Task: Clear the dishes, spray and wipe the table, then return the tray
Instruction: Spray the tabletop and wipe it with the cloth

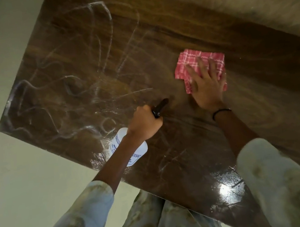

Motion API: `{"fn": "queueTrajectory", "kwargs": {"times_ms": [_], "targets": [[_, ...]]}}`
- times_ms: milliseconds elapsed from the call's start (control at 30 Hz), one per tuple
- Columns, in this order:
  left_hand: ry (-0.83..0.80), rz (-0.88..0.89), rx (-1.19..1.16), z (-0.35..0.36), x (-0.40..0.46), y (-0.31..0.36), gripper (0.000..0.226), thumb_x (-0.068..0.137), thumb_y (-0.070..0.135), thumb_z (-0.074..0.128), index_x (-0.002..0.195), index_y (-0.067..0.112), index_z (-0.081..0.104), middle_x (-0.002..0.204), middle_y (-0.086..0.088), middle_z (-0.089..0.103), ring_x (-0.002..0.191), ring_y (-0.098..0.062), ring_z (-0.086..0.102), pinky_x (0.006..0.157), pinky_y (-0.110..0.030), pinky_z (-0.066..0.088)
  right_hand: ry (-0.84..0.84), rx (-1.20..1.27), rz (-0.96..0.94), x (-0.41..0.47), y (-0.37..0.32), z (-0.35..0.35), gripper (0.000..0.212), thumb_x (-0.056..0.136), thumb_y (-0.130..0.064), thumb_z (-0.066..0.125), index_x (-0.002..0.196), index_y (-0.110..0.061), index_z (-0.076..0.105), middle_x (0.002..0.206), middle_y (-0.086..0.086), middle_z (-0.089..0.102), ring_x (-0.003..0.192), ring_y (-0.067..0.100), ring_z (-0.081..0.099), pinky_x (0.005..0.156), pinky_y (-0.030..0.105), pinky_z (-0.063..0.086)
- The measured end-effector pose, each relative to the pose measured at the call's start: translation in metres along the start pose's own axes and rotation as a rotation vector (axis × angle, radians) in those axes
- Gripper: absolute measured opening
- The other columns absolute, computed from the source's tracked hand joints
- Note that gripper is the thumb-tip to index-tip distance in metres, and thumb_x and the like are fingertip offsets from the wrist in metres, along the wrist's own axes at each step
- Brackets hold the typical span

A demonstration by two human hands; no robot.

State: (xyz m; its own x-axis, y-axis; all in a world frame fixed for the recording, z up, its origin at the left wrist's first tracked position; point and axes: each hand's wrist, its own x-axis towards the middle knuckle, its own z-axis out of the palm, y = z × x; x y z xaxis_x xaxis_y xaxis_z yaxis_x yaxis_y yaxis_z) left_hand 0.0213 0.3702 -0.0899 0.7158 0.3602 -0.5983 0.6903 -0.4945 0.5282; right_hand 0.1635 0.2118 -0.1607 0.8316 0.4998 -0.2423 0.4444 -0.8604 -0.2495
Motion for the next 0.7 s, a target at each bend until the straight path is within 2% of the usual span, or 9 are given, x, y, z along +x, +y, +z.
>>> {"fn": "queueTrajectory", "kwargs": {"times_ms": [67, 133, 233, 300, 333, 433, 533, 633, 700], "targets": [[0.001, 0.010, 0.002, 0.000, -0.006, -0.002, 0.009, 0.082, 0.014, 0.059, 0.078, 0.007, 0.059, 0.070, -0.015, 0.059, 0.074, -0.040, 0.063, 0.063, -0.036, 0.049, -0.008, 0.008, -0.018, 0.009, -0.026, 0.005, 0.058, 0.095, -0.022, 0.046, 0.147, -0.038, 0.026, 0.161, -0.002, 0.007, 0.147, 0.033, -0.002, 0.108, 0.068, 0.004], [0.018, 0.029, 0.008, 0.001, -0.012, -0.004, 0.011, 0.081, 0.013, 0.059, 0.083, 0.003, 0.064, 0.075, -0.021, 0.064, 0.076, -0.041, 0.063, 0.063, -0.034, 0.046, -0.033, -0.004, -0.137, 0.003, -0.048, 0.013, 0.059, 0.094, -0.023, 0.048, 0.147, -0.037, 0.027, 0.160, 0.000, 0.009, 0.147, 0.034, 0.000, 0.109, 0.066, 0.004], [0.034, 0.051, 0.015, 0.004, -0.020, -0.009, 0.015, 0.081, 0.010, 0.060, 0.091, 0.001, 0.067, 0.071, -0.017, 0.064, 0.076, -0.041, 0.063, 0.063, -0.030, 0.043, -0.056, -0.077, -0.348, -0.029, -0.057, 0.025, 0.060, 0.089, -0.028, 0.052, 0.145, -0.035, 0.032, 0.158, 0.001, 0.020, 0.146, 0.034, 0.012, 0.108, 0.065, 0.014], [0.024, 0.053, 0.002, 0.006, -0.023, -0.013, 0.016, 0.080, 0.010, 0.060, 0.090, 0.000, 0.067, 0.065, -0.013, 0.061, 0.073, -0.042, 0.062, 0.062, -0.036, 0.049, -0.073, -0.153, -0.453, -0.052, -0.040, 0.029, 0.056, 0.090, -0.033, 0.053, 0.144, -0.035, 0.036, 0.156, 0.002, 0.027, 0.143, 0.034, 0.022, 0.106, 0.064, 0.022], [0.024, 0.052, -0.003, 0.007, -0.025, -0.015, 0.015, 0.080, 0.011, 0.060, 0.089, 0.001, 0.067, 0.069, -0.017, 0.063, 0.073, -0.042, 0.062, 0.064, -0.037, 0.050, -0.085, -0.187, -0.473, -0.060, -0.025, 0.028, 0.055, 0.091, -0.034, 0.052, 0.143, -0.035, 0.035, 0.155, 0.002, 0.028, 0.143, 0.034, 0.024, 0.105, 0.064, 0.024], [-0.004, 0.043, -0.007, 0.012, -0.031, -0.017, 0.011, 0.081, 0.012, 0.059, 0.083, 0.003, 0.064, 0.074, -0.020, 0.065, 0.072, -0.039, 0.063, 0.066, -0.035, 0.051, -0.075, -0.187, -0.338, -0.073, 0.017, 0.016, 0.050, 0.094, -0.037, 0.036, 0.144, -0.036, 0.032, 0.156, 0.003, 0.028, 0.142, 0.035, 0.023, 0.103, 0.066, 0.029], [-0.041, 0.032, -0.013, 0.022, -0.038, -0.024, 0.014, 0.080, 0.013, 0.057, 0.073, 0.001, 0.056, 0.057, -0.011, 0.050, 0.061, -0.039, 0.059, 0.054, -0.033, 0.046, -0.040, -0.114, -0.143, -0.073, 0.025, 0.011, 0.051, 0.097, -0.027, 0.044, 0.146, -0.035, 0.032, 0.158, 0.001, 0.022, 0.144, 0.034, 0.017, 0.103, 0.068, 0.024], [-0.064, 0.037, 0.018, 0.032, -0.048, -0.030, 0.016, 0.078, 0.011, 0.056, 0.083, -0.004, 0.061, 0.052, -0.006, 0.046, 0.049, -0.030, 0.048, 0.045, -0.024, 0.032, -0.014, -0.090, -0.138, -0.073, 0.020, 0.011, 0.052, 0.097, -0.022, 0.047, 0.146, -0.034, 0.032, 0.158, 0.000, 0.021, 0.145, 0.034, 0.013, 0.104, 0.069, 0.021], [-0.071, 0.035, 0.032, 0.037, -0.055, -0.032, 0.017, 0.077, 0.011, 0.057, 0.086, -0.002, 0.062, 0.059, -0.011, 0.053, 0.052, -0.030, 0.049, 0.049, -0.026, 0.034, -0.025, -0.087, -0.144, -0.073, 0.022, 0.010, 0.053, 0.097, -0.021, 0.047, 0.146, -0.035, 0.032, 0.159, 0.000, 0.019, 0.146, 0.033, 0.011, 0.103, 0.069, 0.020]]}}
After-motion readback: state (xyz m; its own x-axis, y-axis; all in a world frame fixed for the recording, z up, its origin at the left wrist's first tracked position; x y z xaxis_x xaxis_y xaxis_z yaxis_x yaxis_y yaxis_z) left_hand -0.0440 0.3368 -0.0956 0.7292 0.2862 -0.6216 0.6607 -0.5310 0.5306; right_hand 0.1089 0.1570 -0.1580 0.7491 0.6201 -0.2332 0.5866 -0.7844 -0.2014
